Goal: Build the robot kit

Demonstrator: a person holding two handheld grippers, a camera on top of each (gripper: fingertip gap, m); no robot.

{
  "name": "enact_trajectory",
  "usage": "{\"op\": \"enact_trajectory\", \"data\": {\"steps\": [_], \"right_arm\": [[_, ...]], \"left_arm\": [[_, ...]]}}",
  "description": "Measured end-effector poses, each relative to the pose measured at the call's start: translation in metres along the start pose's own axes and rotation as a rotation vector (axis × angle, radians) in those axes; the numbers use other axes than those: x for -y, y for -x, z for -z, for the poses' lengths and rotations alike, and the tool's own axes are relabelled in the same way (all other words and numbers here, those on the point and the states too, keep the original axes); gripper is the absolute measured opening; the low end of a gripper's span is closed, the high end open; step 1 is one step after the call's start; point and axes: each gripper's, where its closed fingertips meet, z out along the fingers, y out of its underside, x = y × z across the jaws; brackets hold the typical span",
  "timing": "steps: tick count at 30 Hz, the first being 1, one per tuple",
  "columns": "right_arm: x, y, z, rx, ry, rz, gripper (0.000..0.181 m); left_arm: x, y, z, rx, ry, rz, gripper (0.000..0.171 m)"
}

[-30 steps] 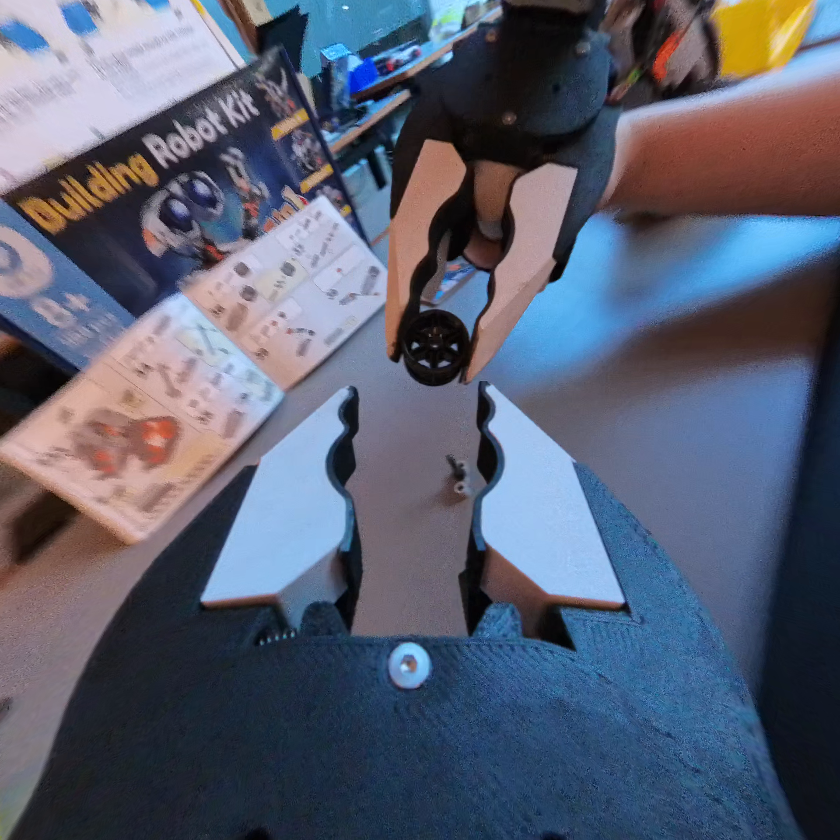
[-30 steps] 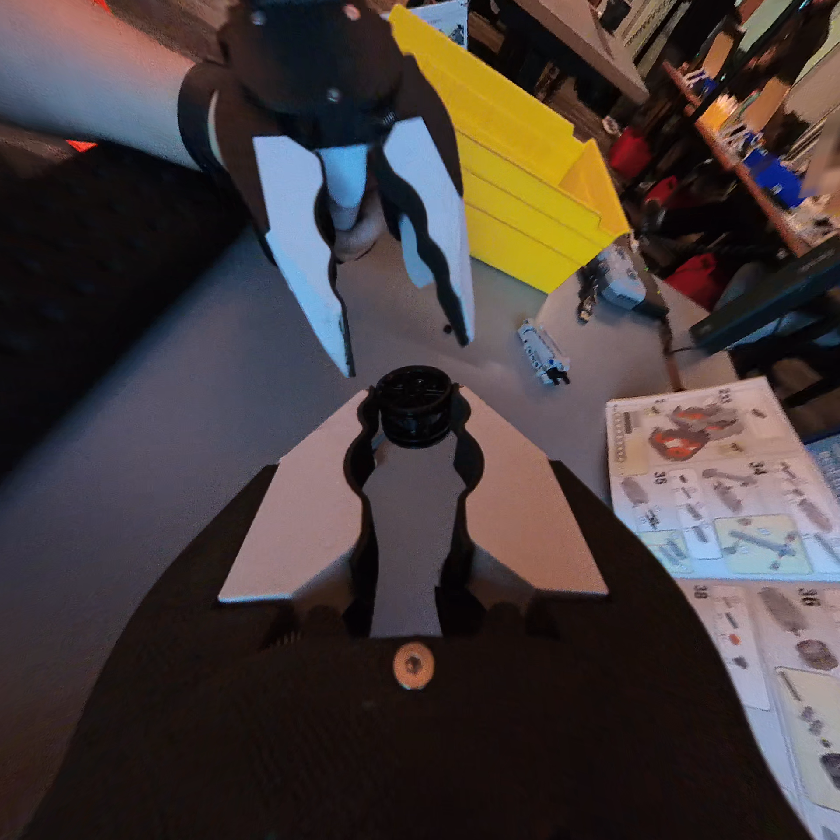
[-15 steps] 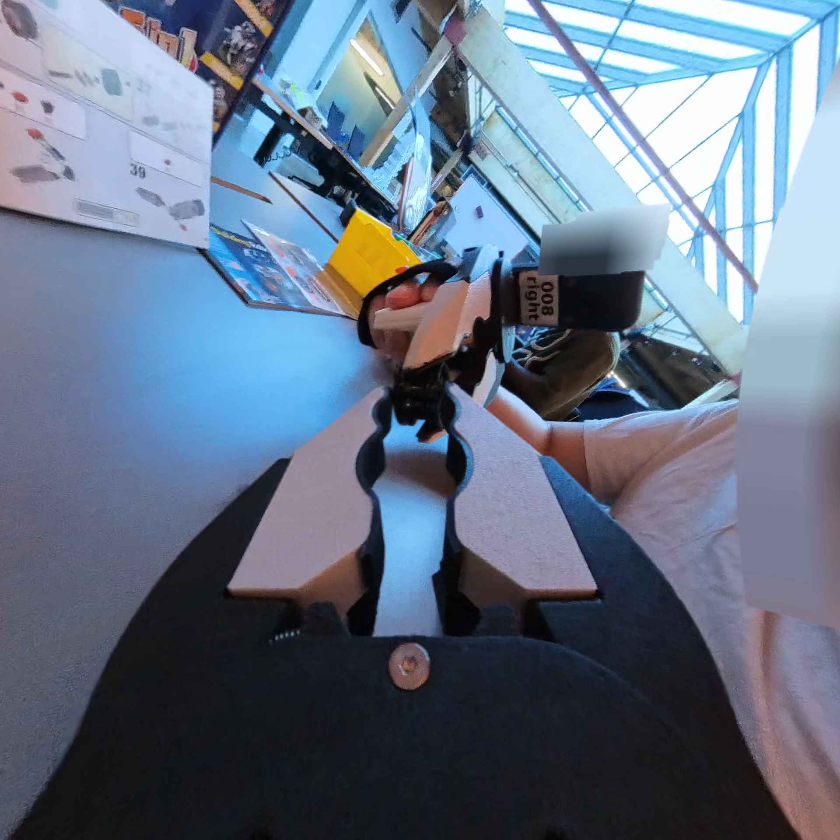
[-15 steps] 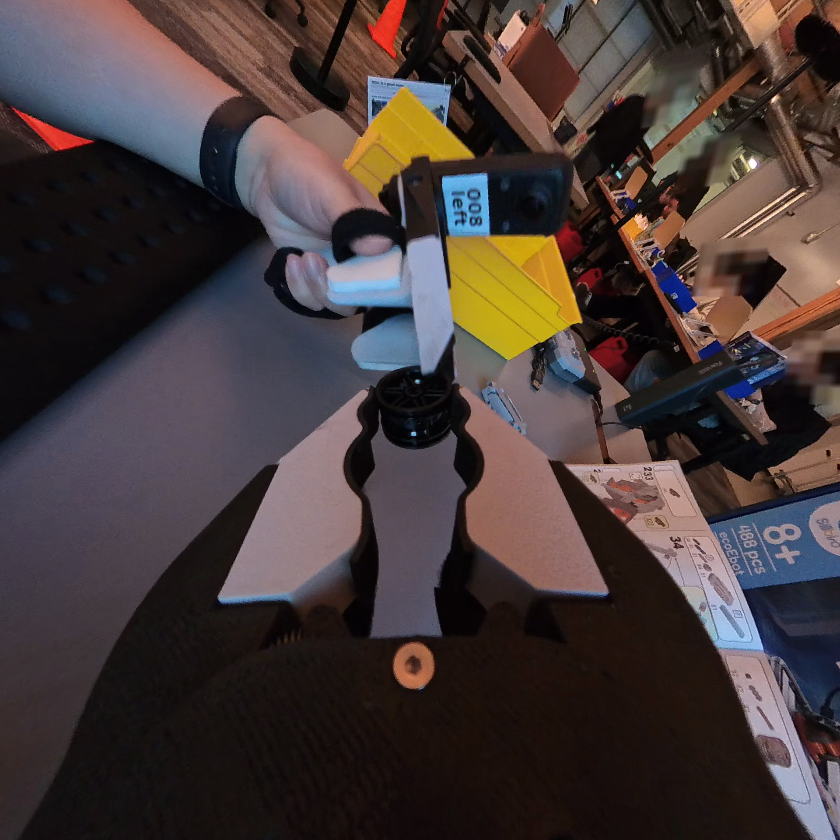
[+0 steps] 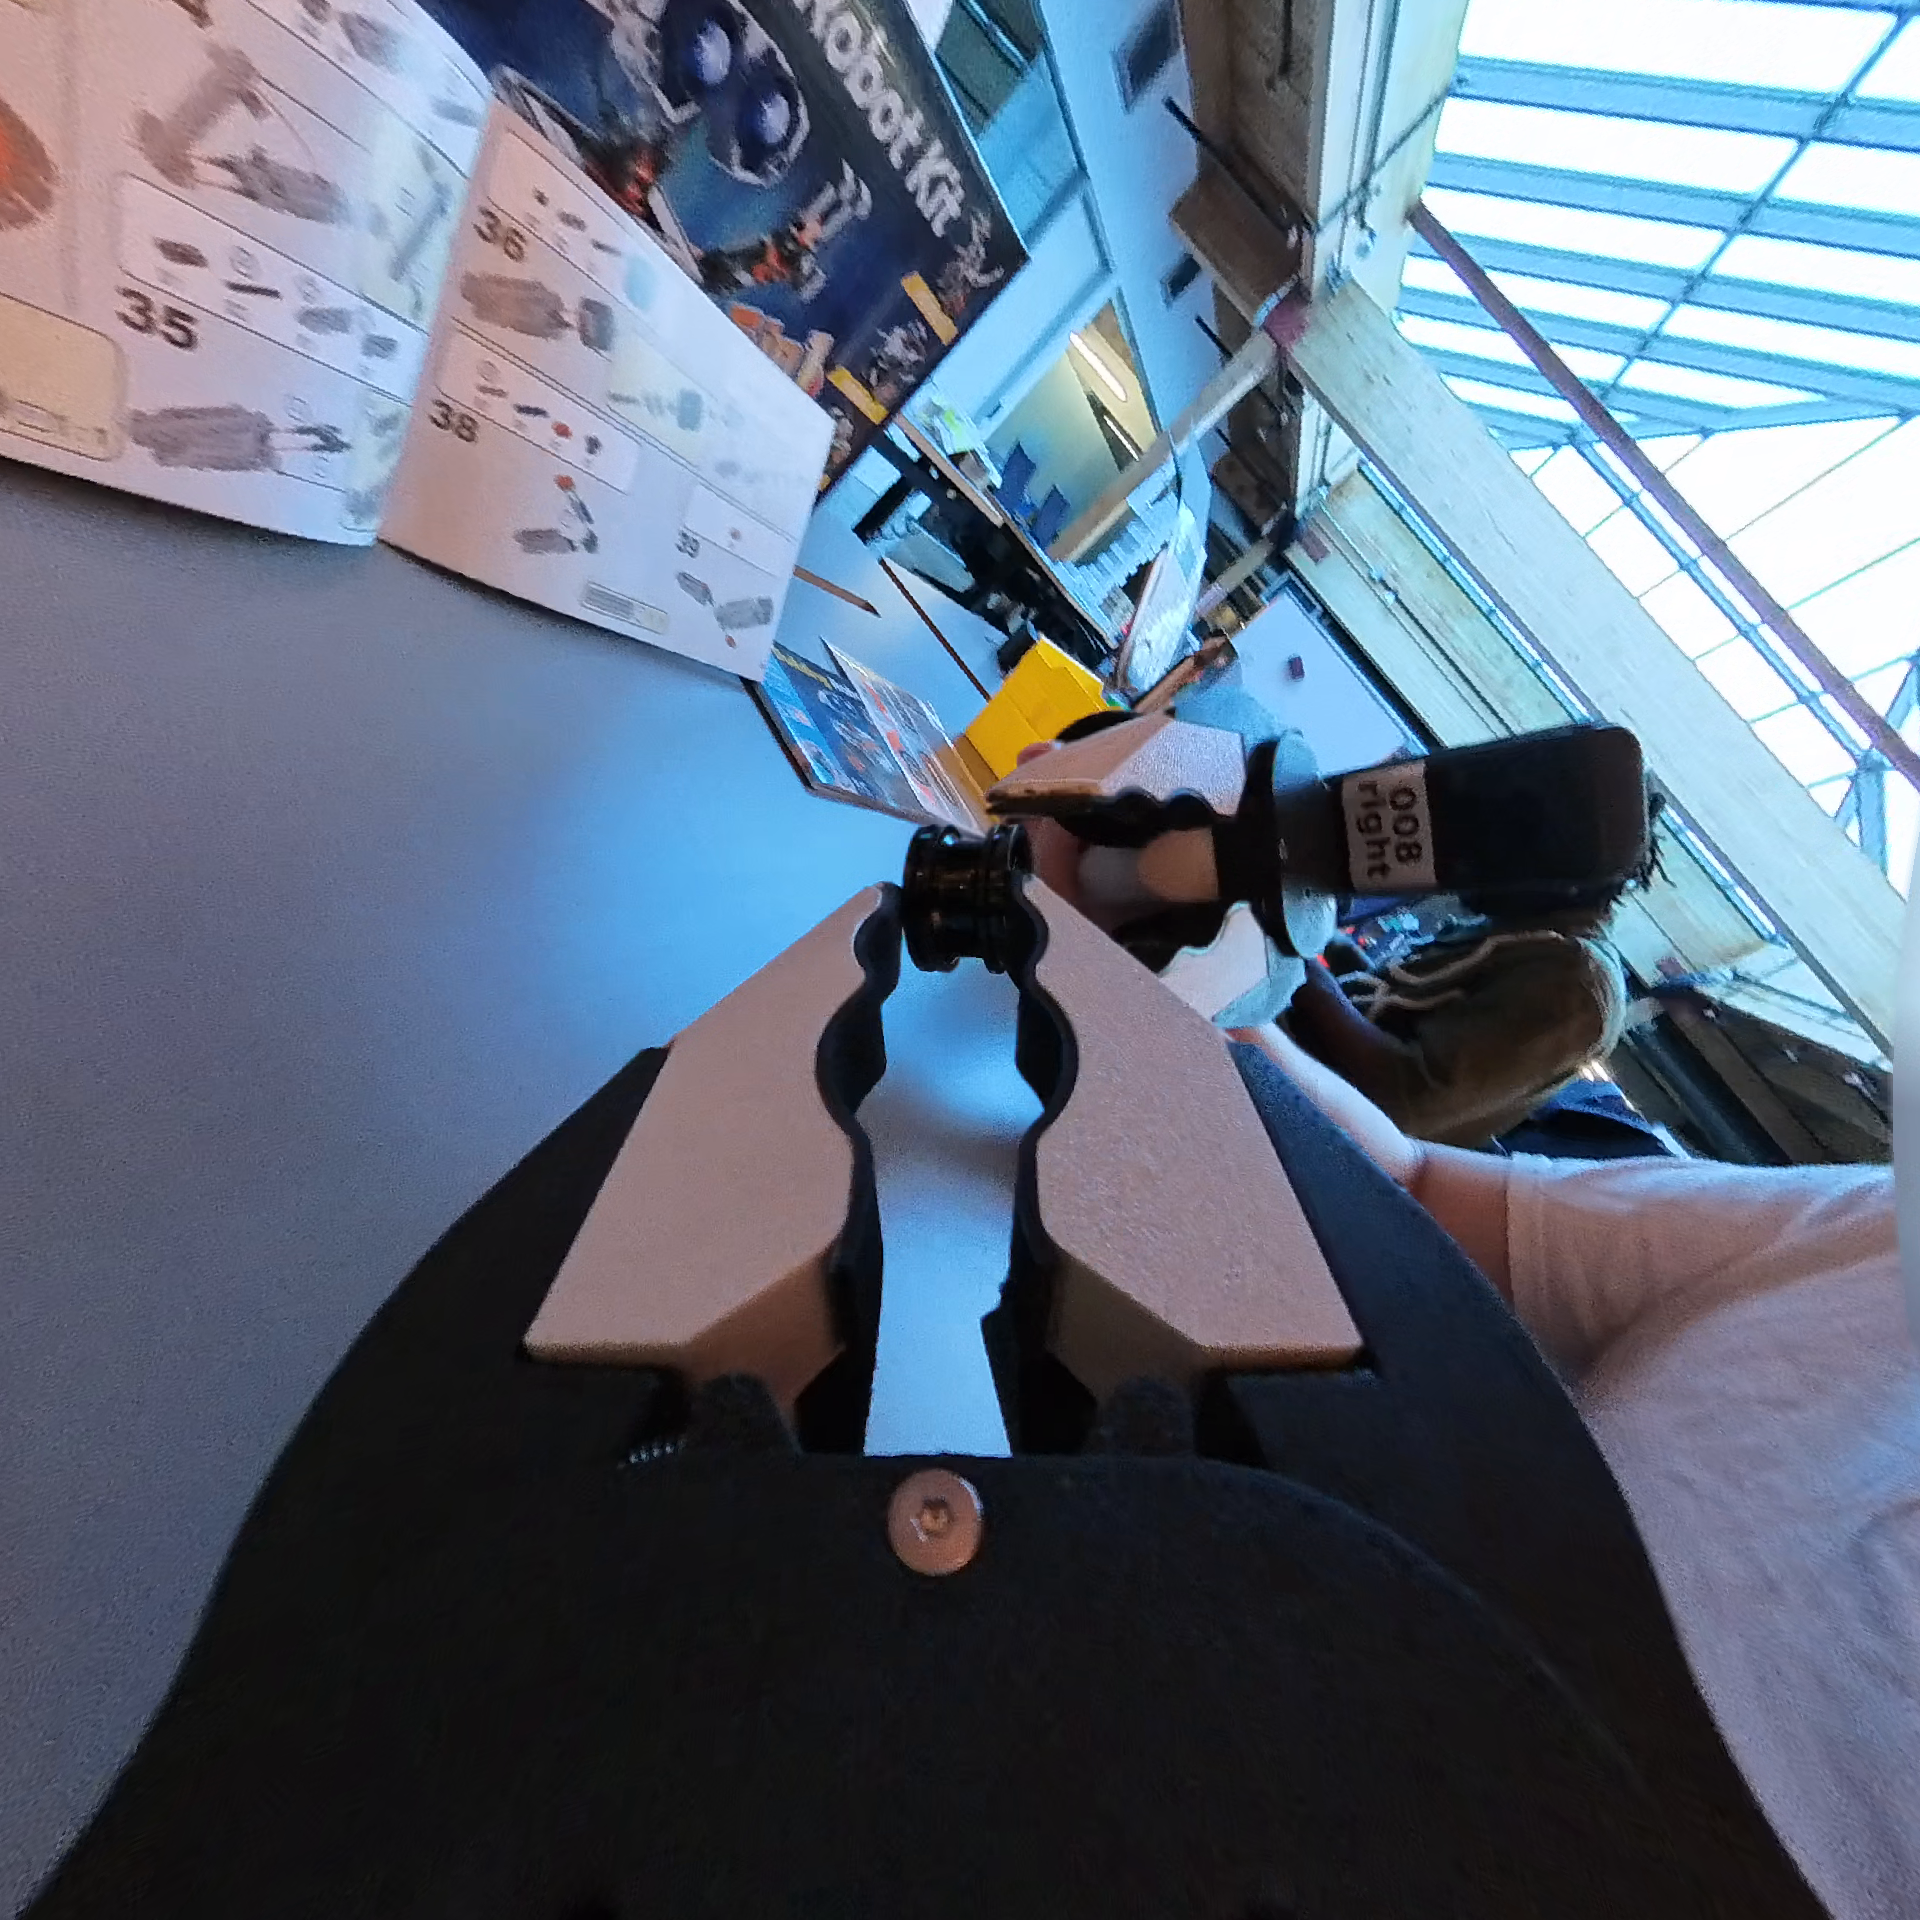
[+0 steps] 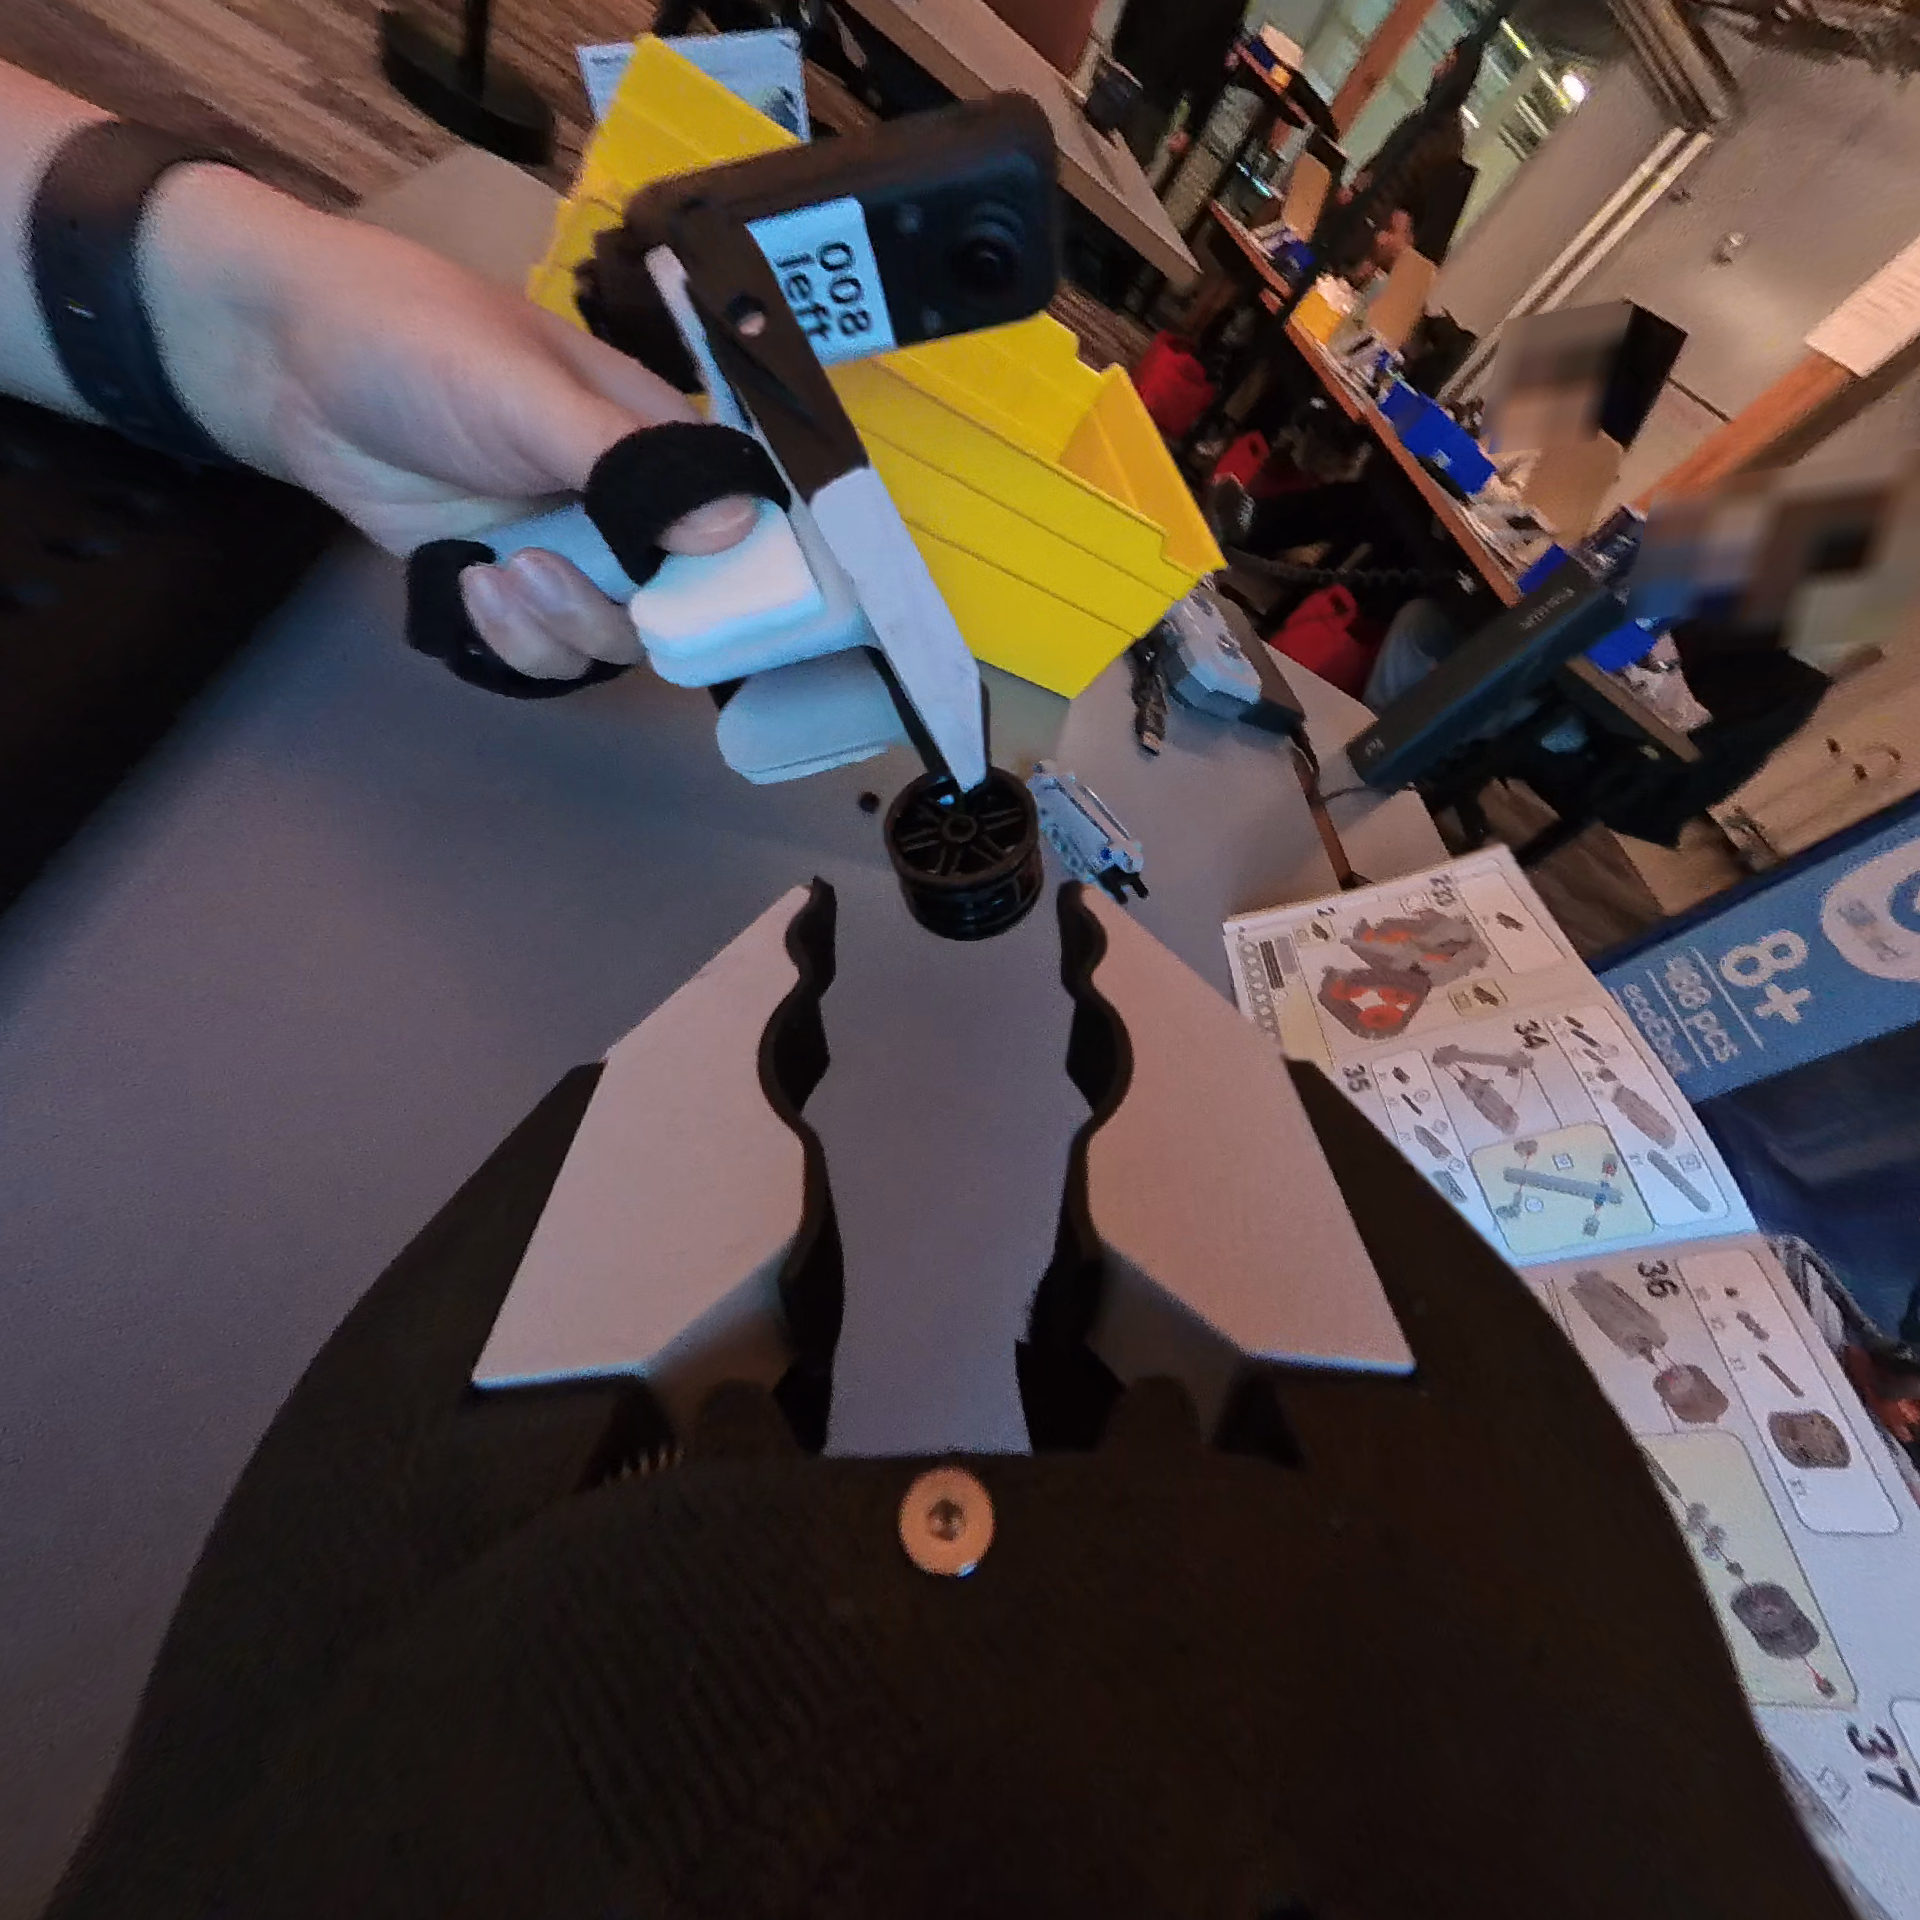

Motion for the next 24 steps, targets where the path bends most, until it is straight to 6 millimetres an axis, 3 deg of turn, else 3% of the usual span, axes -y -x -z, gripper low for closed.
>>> {"op": "enact_trajectory", "data": {"steps": [7,12,13,15,16,20,24], "right_arm": [[-0.001,-0.007,-0.009,-0.155,0.081,0.086,0.03],[-0.004,-0.005,-0.007,-0.114,0.091,0.081,0.029],[-0.006,-0.005,-0.006,-0.101,0.095,0.069,0.028],[-0.011,-0.01,0.0,-0.081,0.098,0.034,0.028],[-0.014,-0.014,0.005,-0.079,0.092,0.01,0.028],[-0.029,-0.03,0.017,-0.084,0.085,-0.096,0.028],[-0.037,-0.031,0.018,-0.081,0.094,-0.113,0.029]], "left_arm": [[0.0,0.0,-0.005,0.028,-0.036,0.02,0.017],[-0.003,0.0,-0.007,0.014,-0.018,0.023,0.017],[-0.005,-0.002,-0.007,0.0,-0.001,0.003,0.02],[-0.011,-0.005,-0.006,-0.027,0.064,-0.06,0.044],[-0.016,-0.003,-0.005,-0.016,0.103,-0.113,0.045],[-0.044,0.005,-0.011,0.043,0.232,-0.353,0.026],[-0.065,0.022,-0.018,0.173,0.359,-0.543,0.014]]}}
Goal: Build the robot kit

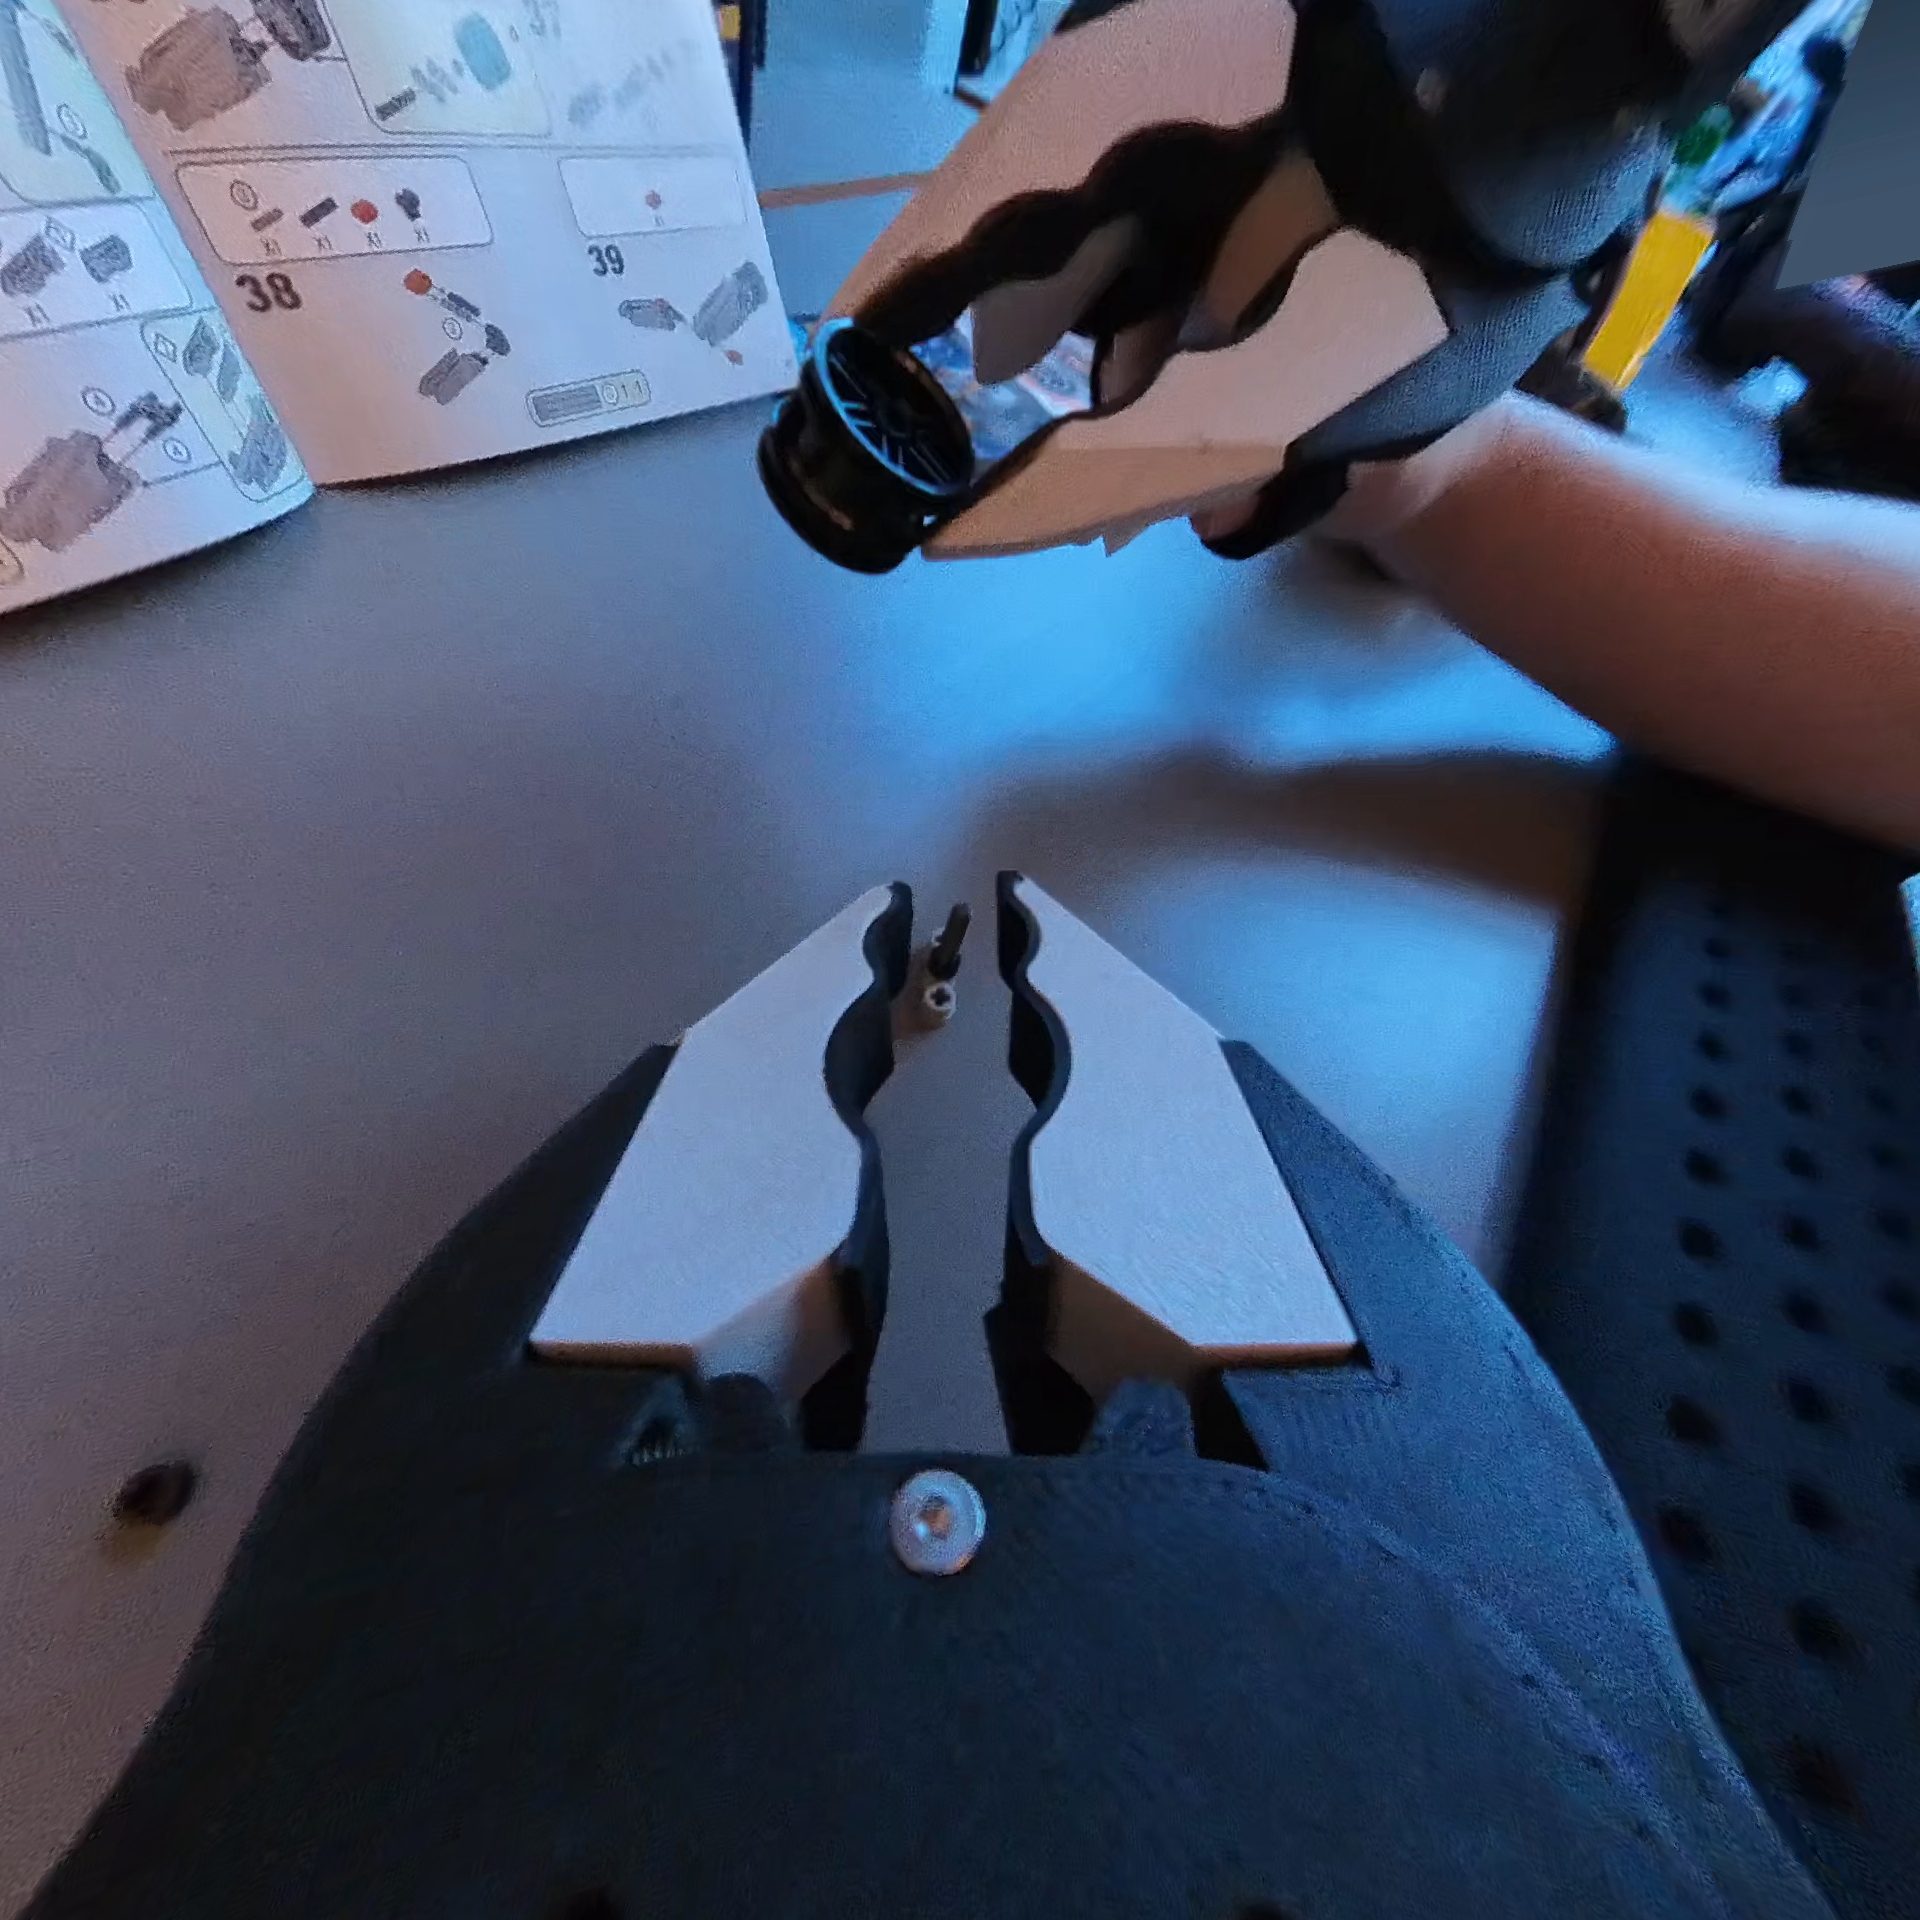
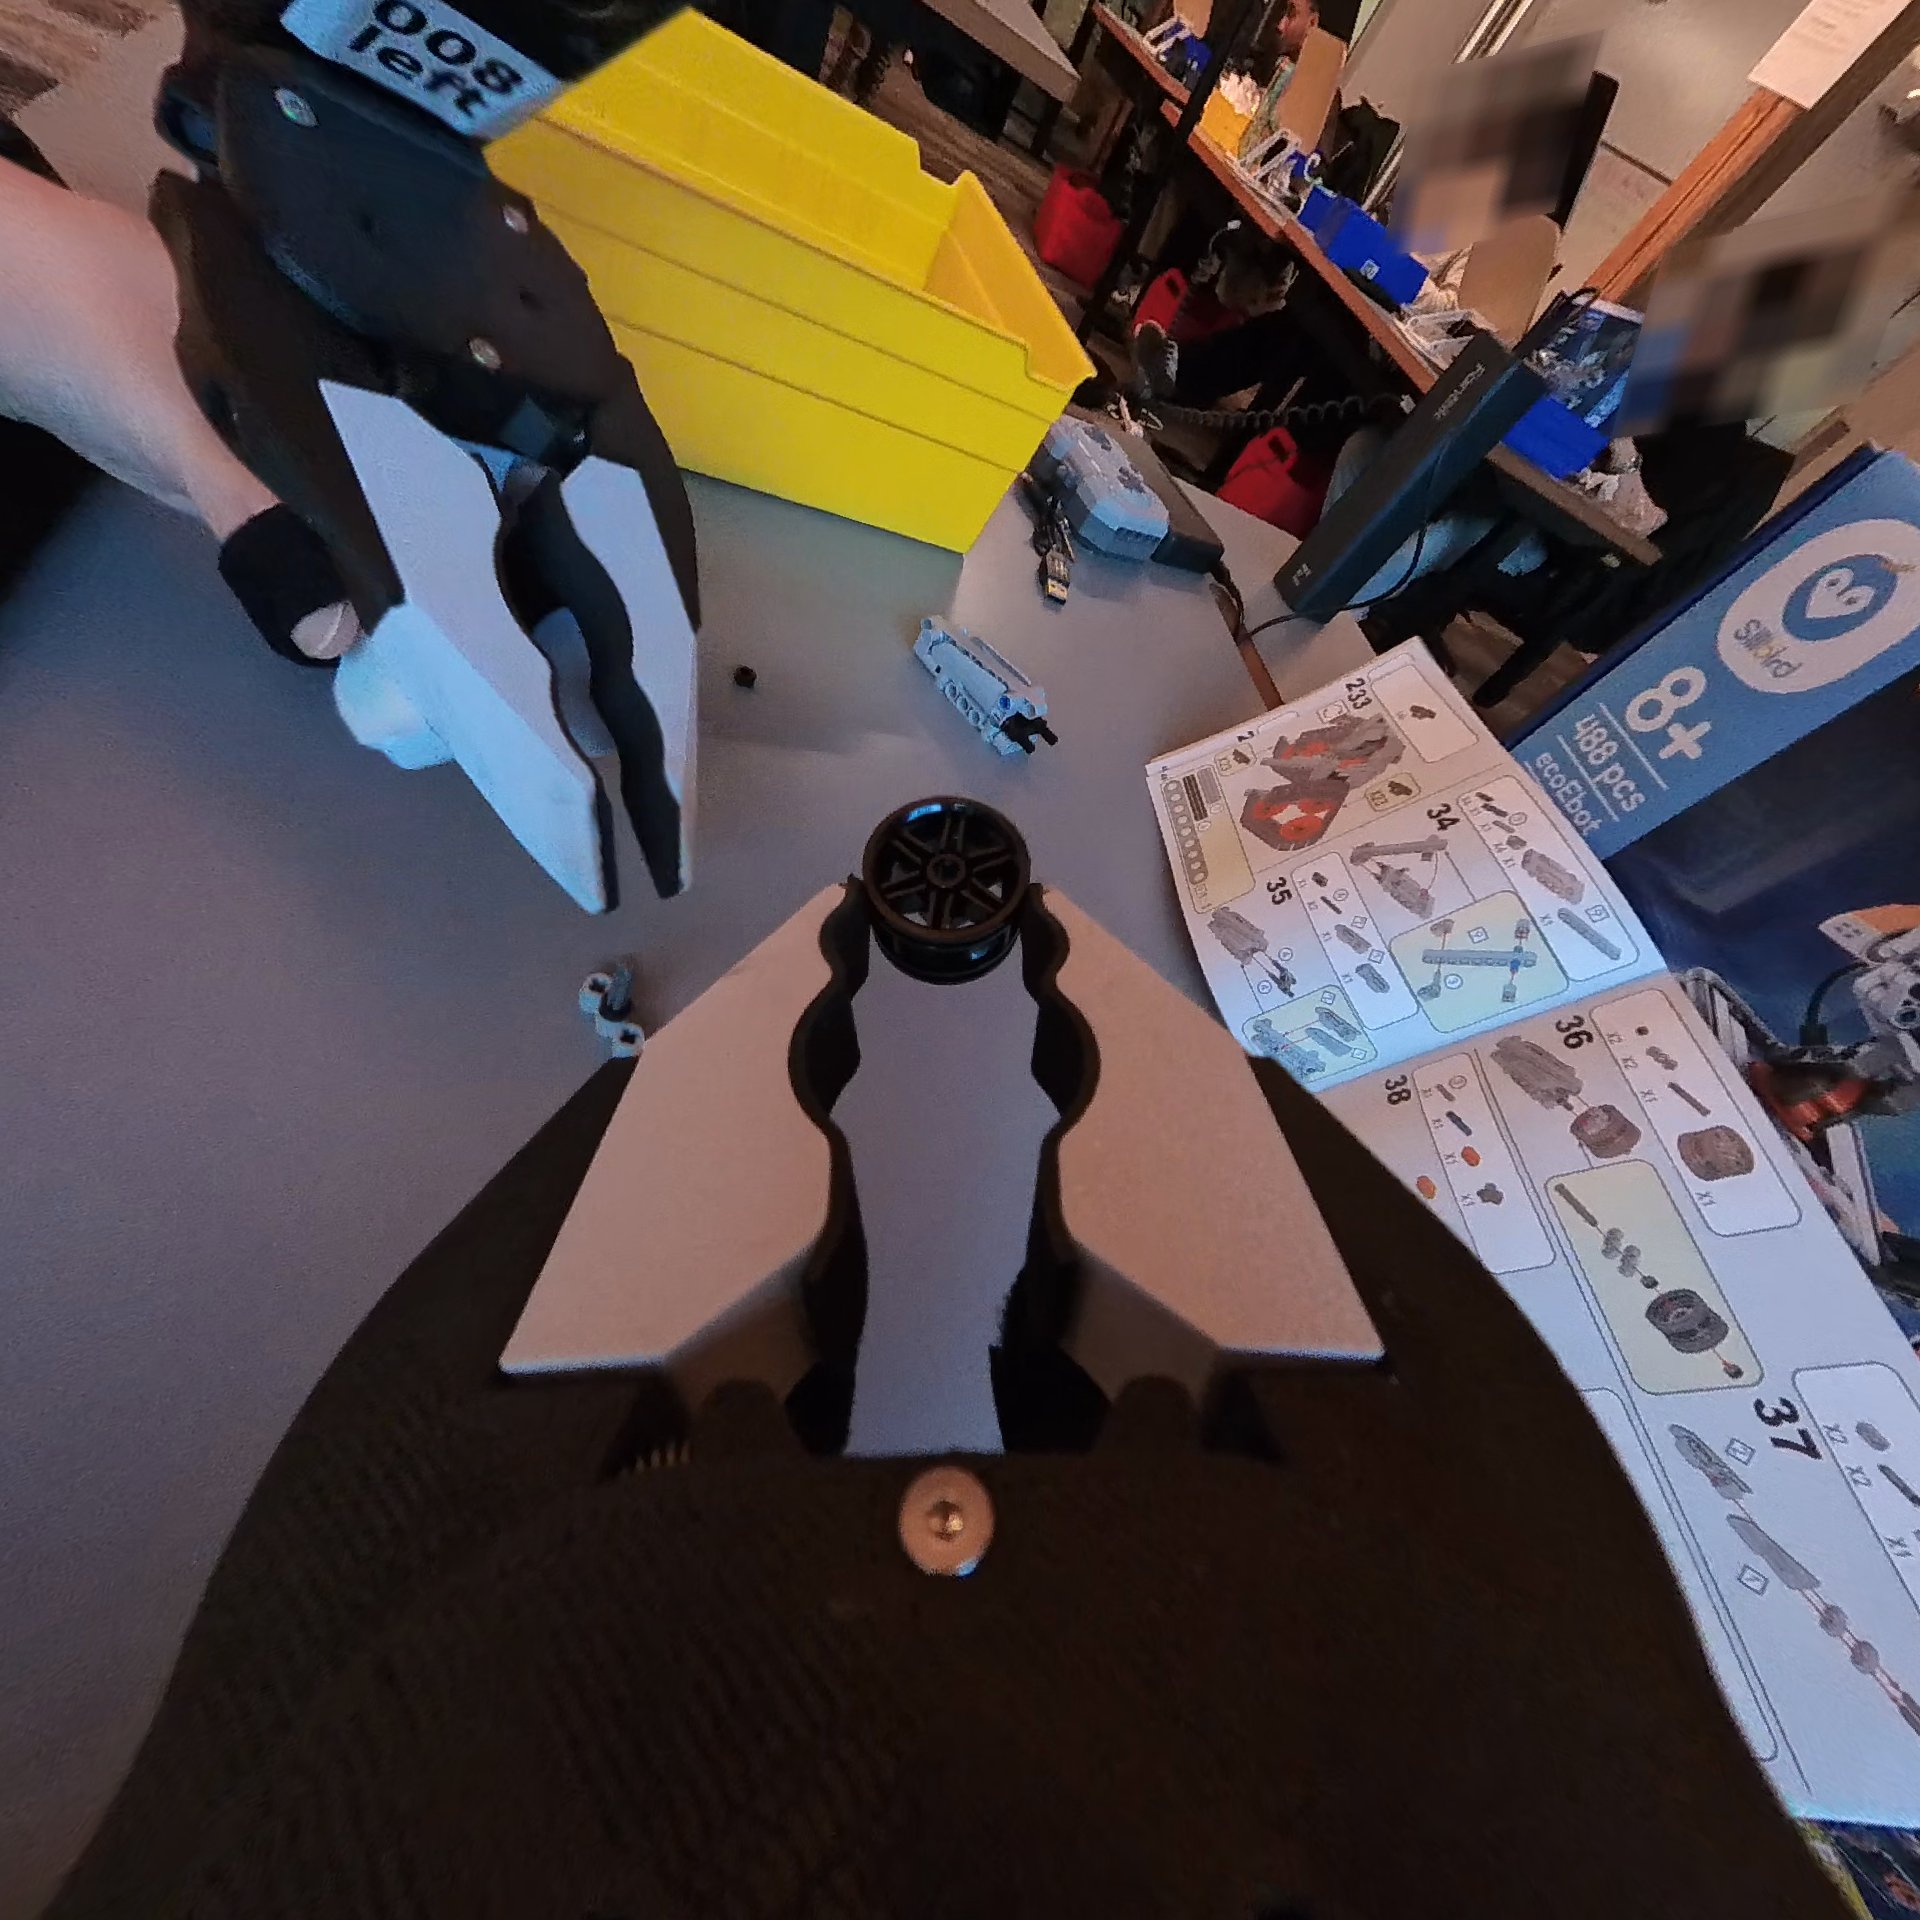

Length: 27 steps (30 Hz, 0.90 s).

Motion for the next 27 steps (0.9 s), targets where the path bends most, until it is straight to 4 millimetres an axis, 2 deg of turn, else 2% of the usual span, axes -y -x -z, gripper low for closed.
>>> {"op": "enact_trajectory", "data": {"steps": [7,13,22,27], "right_arm": [[-0.008,0.006,-0.006,0.02,0.044,0.033,0.029],[-0.009,0.005,-0.006,0.023,0.049,0.028,0.029],[-0.012,0.009,-0.007,0.043,0.068,0.03,0.029],[-0.002,0.035,-0.007,0.173,0.002,0.006,0.028]], "left_arm": [[-0.018,-0.003,-0.012,0.03,0.136,-0.096,0.011],[-0.031,0.004,-0.021,0.096,0.233,-0.139,0.01],[-0.031,0.005,-0.026,0.116,0.253,-0.195,0.005],[-0.018,0.013,-0.018,0.196,0.178,-0.28,0.005]]}}
